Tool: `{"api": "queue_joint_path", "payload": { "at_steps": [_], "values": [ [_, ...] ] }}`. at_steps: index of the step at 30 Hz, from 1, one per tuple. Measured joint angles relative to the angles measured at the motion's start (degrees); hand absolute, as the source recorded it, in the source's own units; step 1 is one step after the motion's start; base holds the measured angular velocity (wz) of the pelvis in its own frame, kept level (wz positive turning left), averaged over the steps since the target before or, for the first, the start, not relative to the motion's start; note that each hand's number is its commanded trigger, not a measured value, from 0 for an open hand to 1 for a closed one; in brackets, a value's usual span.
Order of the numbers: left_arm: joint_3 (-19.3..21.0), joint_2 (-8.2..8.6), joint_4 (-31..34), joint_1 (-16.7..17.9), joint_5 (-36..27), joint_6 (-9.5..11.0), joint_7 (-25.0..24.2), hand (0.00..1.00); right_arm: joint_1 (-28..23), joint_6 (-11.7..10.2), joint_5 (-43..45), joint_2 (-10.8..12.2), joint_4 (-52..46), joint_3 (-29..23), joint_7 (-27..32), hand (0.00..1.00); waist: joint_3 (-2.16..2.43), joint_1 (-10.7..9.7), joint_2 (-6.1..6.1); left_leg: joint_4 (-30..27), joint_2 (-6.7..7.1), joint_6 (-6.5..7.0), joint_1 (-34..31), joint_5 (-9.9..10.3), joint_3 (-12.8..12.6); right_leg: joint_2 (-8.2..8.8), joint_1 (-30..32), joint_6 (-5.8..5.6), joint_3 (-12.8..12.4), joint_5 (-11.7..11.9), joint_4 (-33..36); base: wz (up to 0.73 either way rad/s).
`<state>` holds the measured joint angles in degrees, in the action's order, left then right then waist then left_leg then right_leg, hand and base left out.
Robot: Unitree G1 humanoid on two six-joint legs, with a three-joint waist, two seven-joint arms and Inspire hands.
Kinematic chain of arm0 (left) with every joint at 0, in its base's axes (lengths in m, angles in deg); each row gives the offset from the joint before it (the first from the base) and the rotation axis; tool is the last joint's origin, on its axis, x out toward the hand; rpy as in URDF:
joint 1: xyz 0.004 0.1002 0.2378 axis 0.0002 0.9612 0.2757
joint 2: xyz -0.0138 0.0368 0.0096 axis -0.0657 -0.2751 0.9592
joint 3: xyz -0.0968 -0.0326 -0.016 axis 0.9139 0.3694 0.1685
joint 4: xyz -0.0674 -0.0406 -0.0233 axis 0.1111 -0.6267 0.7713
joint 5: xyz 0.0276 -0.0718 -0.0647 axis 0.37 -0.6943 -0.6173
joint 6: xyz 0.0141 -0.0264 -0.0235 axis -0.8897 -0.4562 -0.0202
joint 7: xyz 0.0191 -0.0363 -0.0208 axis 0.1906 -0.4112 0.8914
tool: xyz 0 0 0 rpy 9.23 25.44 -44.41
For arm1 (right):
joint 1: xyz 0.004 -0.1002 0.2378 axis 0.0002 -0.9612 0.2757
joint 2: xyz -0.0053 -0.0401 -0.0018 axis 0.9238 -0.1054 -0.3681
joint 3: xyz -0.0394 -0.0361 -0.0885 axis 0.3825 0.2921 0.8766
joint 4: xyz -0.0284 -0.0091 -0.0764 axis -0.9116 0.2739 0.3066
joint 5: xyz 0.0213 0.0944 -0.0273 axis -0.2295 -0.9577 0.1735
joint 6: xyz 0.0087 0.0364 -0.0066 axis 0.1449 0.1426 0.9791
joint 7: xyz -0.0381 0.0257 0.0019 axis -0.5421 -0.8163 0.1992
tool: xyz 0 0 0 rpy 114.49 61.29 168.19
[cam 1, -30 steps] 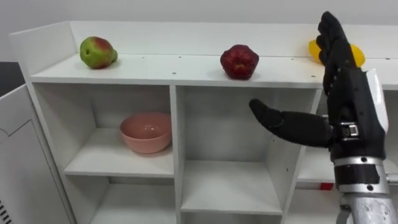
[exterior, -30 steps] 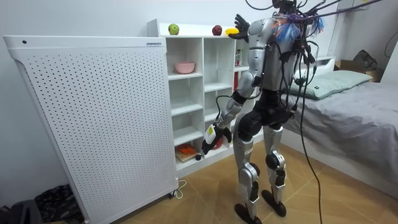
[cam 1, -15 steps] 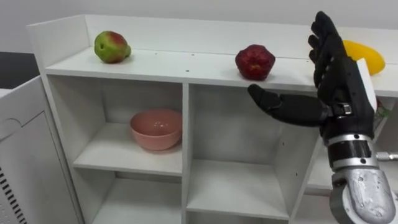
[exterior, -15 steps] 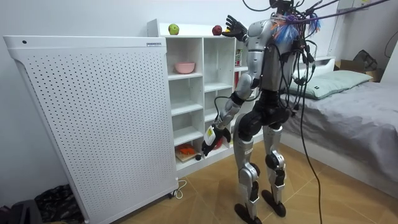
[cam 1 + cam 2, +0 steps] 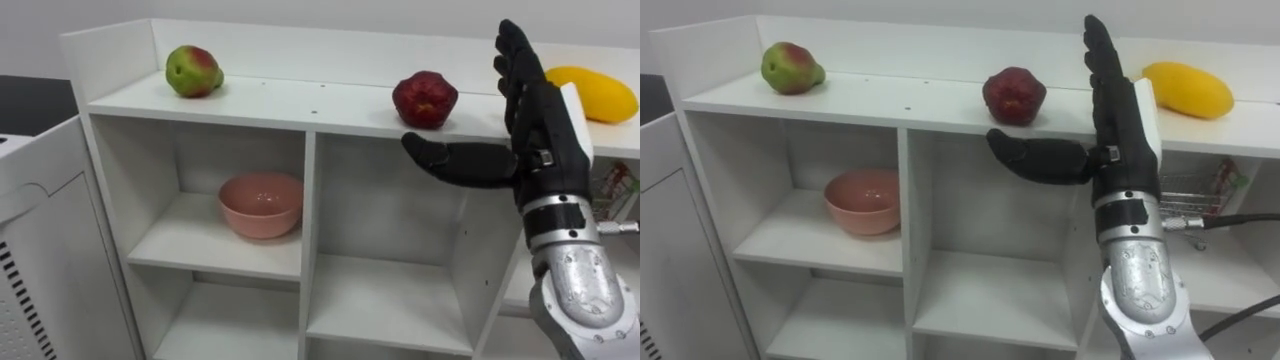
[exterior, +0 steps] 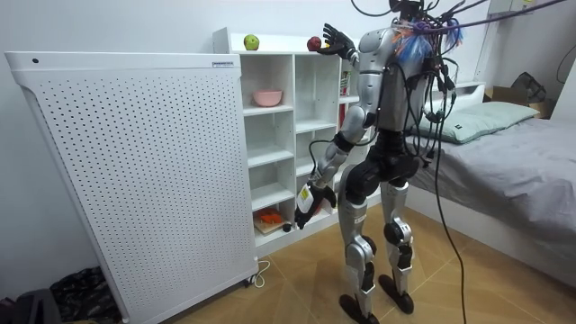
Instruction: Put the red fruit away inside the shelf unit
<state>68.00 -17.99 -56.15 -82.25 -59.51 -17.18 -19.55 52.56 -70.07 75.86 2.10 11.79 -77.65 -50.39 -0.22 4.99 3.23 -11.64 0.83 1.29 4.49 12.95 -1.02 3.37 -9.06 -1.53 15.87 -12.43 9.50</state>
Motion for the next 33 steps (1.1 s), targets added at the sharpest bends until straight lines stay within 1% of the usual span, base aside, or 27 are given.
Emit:
{"api": "queue_joint_path", "payload": {
  "at_steps": [8, 14, 19, 21, 29, 33],
  "values": [
    [0.0, -0.09, 0.03, -0.61, 0.0, 0.0, -0.94, 0.0, 0.0, 0.08, -0.02, -0.04, 0.0, 0.0, -0.24, 0.0, 0.0, 0.01, 0.0, -0.03, 0.02, 0.0, -0.05, 0.0, 0.04, 0.0, 0.01, 0.0, 0.05, 0.0, 0.02, 0.0],
    [0.0, -0.2, 0.03, -1.72, 0.01, 0.0, -1.03, 0.0, 0.08, 0.1, 0.0, -0.06, 0.05, 0.0, -2.12, 0.0, 0.0, 0.09, 0.0, -0.03, 0.01, 0.0, -0.1, 0.0, 0.04, 0.0, 0.08, 0.0, 0.04, 0.0, 0.02, 0.0],
    [0.04, -0.48, 0.03, -2.48, -0.04, 0.0, -1.07, 0.0, 2.39, 0.27, -0.14, -1.15, 3.81, 0.0, -2.92, 0.0, 0.01, 0.1, 0.01, -0.06, -0.02, 0.0, -0.19, 0.0, 0.04, 0.02, 0.19, 0.0, 0.04, 0.0, 0.03, 0.0],
    [0.04, -0.72, 0.04, -2.99, -0.07, 0.0, -1.18, 0.0, 2.94, 0.61, -0.29, -2.16, 4.08, 0.01, -3.97, 0.0, 0.02, 0.32, 0.03, -0.07, -0.06, 0.0, -0.22, 0.0, 0.03, 0.02, 0.29, 0.0, 0.03, 0.0, 0.06, 0.0],
    [0.04, -1.17, 0.07, -4.47, -0.33, 0.0, -1.82, 0.0, 3.38, 0.71, -0.43, -2.3, 4.21, 0.02, -5.32, 0.0, 0.06, 0.32, 0.03, -0.07, -0.08, 0.0, -0.13, 0.0, 0.02, 0.03, 0.28, 0.0, 0.02, 0.0, 0.06, 0.0],
    [0.04, -1.19, 0.08, -4.56, -0.34, 0.0, -1.89, 0.0, 3.38, 0.74, -0.56, -2.44, 4.23, 0.03, -6.32, 0.0, 0.08, 0.32, -0.02, -0.07, -0.08, 0.0, -0.09, 0.0, -0.01, 0.03, 0.27, 0.0, 0.01, 0.0, 0.06, 0.0]
  ]
}}
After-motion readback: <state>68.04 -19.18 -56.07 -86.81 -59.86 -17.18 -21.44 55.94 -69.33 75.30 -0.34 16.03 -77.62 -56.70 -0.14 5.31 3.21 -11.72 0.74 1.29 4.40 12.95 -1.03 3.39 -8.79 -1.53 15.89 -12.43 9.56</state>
